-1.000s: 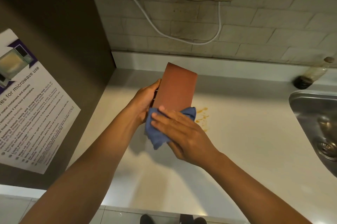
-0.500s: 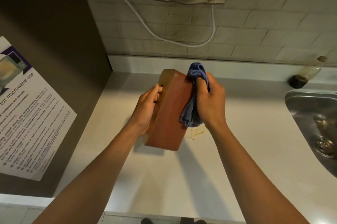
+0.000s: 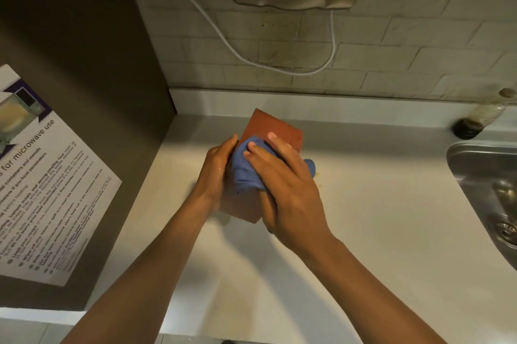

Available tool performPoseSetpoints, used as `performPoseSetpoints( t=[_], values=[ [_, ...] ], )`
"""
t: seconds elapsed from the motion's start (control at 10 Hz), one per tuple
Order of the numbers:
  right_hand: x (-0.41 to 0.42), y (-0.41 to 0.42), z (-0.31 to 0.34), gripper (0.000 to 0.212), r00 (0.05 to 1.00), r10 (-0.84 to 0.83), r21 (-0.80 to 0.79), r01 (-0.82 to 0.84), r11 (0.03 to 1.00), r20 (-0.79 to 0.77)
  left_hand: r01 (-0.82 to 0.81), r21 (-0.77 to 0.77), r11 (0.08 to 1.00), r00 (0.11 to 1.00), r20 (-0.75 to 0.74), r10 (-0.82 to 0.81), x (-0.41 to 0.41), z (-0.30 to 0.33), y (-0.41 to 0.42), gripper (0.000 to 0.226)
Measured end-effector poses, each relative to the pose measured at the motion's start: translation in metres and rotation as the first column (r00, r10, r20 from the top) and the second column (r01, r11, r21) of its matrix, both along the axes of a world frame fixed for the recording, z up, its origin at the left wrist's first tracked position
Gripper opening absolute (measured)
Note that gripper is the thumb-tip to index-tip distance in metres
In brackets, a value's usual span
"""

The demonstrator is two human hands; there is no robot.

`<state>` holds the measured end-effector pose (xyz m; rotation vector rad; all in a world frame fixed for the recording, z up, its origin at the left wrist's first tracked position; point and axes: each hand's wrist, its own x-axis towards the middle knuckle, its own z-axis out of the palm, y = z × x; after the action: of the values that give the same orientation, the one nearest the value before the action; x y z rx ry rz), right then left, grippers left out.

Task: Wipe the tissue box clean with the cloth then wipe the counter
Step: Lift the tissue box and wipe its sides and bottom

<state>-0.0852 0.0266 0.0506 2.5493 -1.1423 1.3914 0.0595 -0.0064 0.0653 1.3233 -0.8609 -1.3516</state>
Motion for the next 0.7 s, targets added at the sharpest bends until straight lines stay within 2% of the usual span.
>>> performPoseSetpoints(
  t=[0.1, 0.2, 0.3, 0.4, 0.5, 0.6, 0.7],
  values=[
    [-0.005, -0.024, 0.029, 0.038, 0.993, -0.097, 0.245, 0.077, 0.966, 0.069, 0.019, -0.081, 0.997, 0.996, 0.09, -0.012, -0.002, -0.003, 0.004, 0.032],
    [-0.023, -0.058, 0.049, 0.032, 0.982, -0.187, 0.434, 0.157, 0.887, 0.026, 0.009, -0.077, 0.997, 0.996, 0.087, -0.002, -0.002, 0.0, 0.006, 0.041],
    [-0.026, -0.066, 0.055, 0.032, 0.995, -0.102, 0.437, 0.09, 0.895, 0.005, 0.045, -0.087, 0.995, 0.997, 0.073, -0.038, 0.001, -0.003, 0.006, 0.051],
    [-0.006, -0.042, 0.048, 0.046, 0.99, 0.05, 0.304, -0.007, 0.953, -0.135, -0.067, -0.057, 0.996, 0.997, 0.043, 0.07, 0.006, 0.008, 0.0, 0.045],
    [0.018, -0.005, 0.03, 0.054, 0.949, 0.122, 0.171, -0.074, 0.982, -0.29, -0.105, 0.015, 0.994, 0.881, 0.466, 0.086, -0.006, -0.002, 0.021, 0.039],
    [0.023, 0.006, 0.02, 0.056, 0.925, 0.128, 0.119, -0.091, 0.989, -0.359, -0.291, 0.105, 0.951, 0.33, 0.944, -0.003, -0.043, -0.017, 0.023, 0.041],
    [0.012, -0.008, 0.032, 0.052, 0.95, 0.138, 0.175, -0.09, 0.98, -0.28, -0.607, 0.101, 0.788, 0.341, 0.929, 0.143, -0.018, -0.023, 0.011, 0.073]
  ],
)
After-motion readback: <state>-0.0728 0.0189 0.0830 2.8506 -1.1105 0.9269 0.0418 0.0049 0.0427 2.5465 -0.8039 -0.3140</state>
